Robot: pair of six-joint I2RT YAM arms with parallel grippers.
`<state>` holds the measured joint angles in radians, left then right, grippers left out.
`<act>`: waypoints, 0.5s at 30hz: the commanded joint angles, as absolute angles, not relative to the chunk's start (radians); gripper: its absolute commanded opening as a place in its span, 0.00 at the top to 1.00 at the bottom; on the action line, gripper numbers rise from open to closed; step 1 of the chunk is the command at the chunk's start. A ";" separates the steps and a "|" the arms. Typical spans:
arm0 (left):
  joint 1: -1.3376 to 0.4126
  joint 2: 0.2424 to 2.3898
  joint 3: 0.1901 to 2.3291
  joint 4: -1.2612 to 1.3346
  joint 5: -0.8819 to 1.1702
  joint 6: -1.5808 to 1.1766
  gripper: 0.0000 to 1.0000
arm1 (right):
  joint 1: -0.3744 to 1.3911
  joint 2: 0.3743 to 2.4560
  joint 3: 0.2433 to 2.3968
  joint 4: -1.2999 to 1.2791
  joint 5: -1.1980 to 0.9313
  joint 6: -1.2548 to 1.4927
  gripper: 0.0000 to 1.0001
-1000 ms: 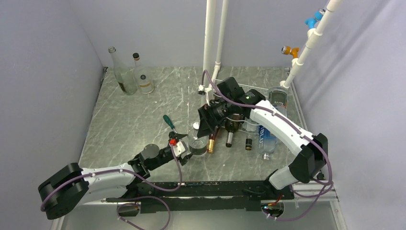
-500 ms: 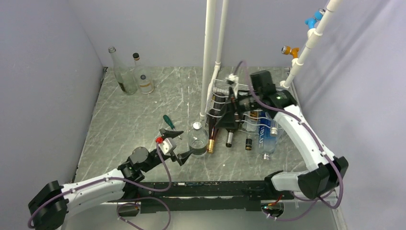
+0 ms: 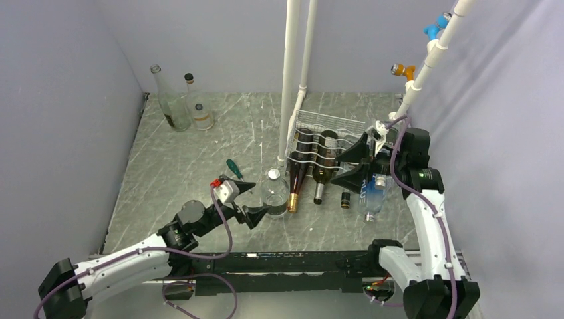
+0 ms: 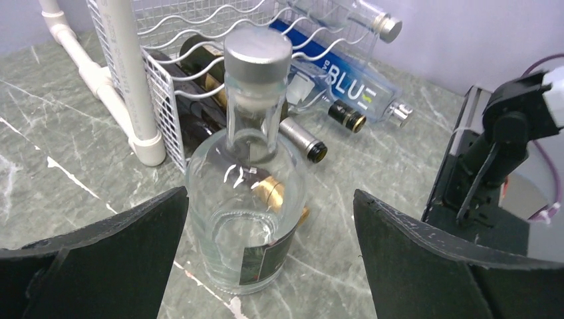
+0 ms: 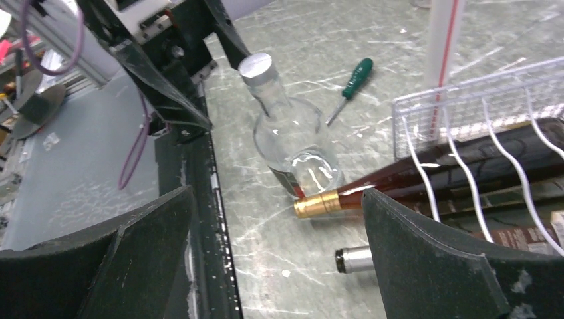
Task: Take the wine bottle off the wine rack
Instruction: Place the wine bottle at the center of the board.
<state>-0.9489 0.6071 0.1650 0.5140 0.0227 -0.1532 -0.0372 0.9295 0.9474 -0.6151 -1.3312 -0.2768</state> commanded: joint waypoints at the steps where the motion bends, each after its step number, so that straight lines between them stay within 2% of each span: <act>1: -0.953 0.596 0.274 0.420 0.009 -0.230 0.01 | -0.097 0.919 0.860 -0.417 -1.386 -0.269 0.01; 3: -0.954 0.597 0.304 0.377 0.009 -0.246 0.00 | -0.129 0.903 0.820 -0.362 -1.377 -0.240 0.01; 6: -0.953 0.593 0.320 0.359 0.003 -0.270 0.00 | -0.146 0.899 0.849 -0.516 -1.334 -0.419 0.00; 15: -0.953 0.546 0.277 0.432 -0.110 -0.343 0.00 | -0.178 0.849 0.824 -0.536 -1.301 -0.462 0.00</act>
